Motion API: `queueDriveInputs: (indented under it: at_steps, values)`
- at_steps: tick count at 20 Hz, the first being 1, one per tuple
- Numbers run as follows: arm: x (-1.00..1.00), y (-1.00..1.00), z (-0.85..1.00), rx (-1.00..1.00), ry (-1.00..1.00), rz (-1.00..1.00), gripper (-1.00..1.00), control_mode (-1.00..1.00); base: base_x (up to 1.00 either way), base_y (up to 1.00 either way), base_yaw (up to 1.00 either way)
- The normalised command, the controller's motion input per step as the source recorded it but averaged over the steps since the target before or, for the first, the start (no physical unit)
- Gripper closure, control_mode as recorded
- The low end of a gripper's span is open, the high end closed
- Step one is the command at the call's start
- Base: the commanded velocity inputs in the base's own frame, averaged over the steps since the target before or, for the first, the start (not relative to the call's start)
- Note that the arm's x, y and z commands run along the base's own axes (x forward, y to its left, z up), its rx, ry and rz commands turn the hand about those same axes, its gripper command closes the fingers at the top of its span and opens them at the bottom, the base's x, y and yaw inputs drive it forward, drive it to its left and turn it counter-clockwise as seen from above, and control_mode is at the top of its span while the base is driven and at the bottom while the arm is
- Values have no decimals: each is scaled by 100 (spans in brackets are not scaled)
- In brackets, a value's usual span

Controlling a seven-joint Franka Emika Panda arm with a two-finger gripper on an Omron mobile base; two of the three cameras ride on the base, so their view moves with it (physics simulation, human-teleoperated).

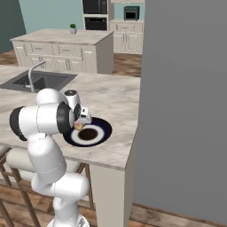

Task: Take the fruits from the plate on the dining counter and place two fruits in each bowl.

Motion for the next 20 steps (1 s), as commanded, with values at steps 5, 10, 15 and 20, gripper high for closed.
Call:
queueDriveInputs:
  at_steps: [5,10,15,20]
  values:
    - [14,4,-5,0,5,2,-100,-100,0,0,0]
    - [17,7,-23,0,0,0,-100,-100,0,0,0]
    - [0,0,-23,0,1,0,-100,-100,0,0,0]
    - [0,0,-5,0,3,0,-100,-100,0,0,0]
